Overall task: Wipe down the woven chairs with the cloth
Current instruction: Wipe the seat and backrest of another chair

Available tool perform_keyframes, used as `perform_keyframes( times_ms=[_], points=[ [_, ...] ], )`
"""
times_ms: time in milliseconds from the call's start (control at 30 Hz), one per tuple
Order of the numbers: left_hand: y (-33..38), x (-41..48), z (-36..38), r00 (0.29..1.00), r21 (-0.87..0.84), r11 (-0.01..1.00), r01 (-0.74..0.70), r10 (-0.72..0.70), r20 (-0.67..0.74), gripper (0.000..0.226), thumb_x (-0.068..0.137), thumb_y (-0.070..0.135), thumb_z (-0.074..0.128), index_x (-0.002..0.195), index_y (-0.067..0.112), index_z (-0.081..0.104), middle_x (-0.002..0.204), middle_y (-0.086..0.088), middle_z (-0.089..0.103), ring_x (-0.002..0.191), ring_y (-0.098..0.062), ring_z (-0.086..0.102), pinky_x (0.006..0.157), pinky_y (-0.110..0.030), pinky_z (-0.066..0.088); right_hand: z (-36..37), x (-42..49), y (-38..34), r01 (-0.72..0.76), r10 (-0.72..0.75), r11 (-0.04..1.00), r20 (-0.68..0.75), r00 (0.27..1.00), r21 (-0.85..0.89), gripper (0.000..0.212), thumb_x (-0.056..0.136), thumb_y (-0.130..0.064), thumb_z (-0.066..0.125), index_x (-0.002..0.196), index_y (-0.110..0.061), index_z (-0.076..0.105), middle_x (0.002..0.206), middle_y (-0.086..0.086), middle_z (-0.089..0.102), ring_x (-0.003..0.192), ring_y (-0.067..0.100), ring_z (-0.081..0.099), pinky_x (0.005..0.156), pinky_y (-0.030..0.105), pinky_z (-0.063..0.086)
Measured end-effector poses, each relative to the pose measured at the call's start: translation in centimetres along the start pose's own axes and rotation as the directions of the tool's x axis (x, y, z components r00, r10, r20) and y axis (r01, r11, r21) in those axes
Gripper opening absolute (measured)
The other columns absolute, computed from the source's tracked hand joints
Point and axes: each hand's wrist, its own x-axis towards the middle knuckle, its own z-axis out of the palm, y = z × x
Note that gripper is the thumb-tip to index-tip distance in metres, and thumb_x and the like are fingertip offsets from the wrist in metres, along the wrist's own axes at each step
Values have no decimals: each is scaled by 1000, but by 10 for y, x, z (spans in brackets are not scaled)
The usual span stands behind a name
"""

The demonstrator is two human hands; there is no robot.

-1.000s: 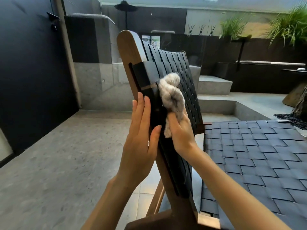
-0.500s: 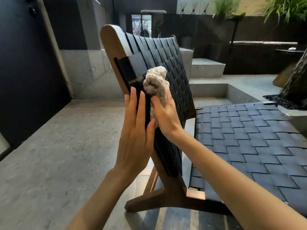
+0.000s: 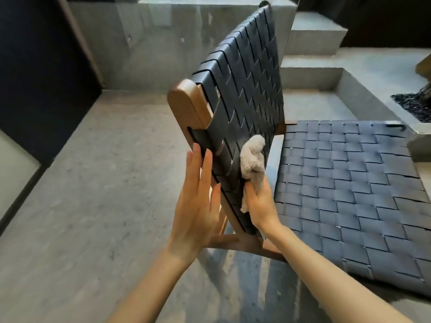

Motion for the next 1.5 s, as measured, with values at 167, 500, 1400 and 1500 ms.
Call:
perform_keyframes(
  times_ms=[167,500,1400,1500],
  points=[
    [38,6,-50,915,-51,958,282,-253,314,85,98,13,45,138,57,-15,152,28,-21,144,-1,-9,110,-14,5,-28,5,-80,-225,234,970,102,967,-91,34,98,1,28,122,-22,39,54,0,46,38,-1,47,41,10,39],
    [100,97,-172,840,-59,869,492,-456,294,38,96,9,46,130,25,48,124,7,50,114,-2,45,100,-19,38,-52,-10,-245,-505,505,863,17,863,-9,11,101,-27,40,101,-26,50,75,-6,52,69,3,51,63,19,42],
    [20,298,-37,703,134,908,396,-394,592,64,98,23,48,151,26,13,159,-2,-6,146,-16,-3,115,-34,5,40,81,-197,-600,596,798,-235,768,61,54,91,-64,28,135,-64,-3,160,-6,15,146,20,15,114,54,23],
    [12,303,-28,724,167,944,285,-325,608,69,96,18,51,152,22,10,159,-3,-5,146,-15,-3,118,-35,7,36,85,-162,-718,722,685,-252,644,128,70,88,-68,27,149,-37,16,155,0,28,141,23,27,111,52,29]
  ],
)
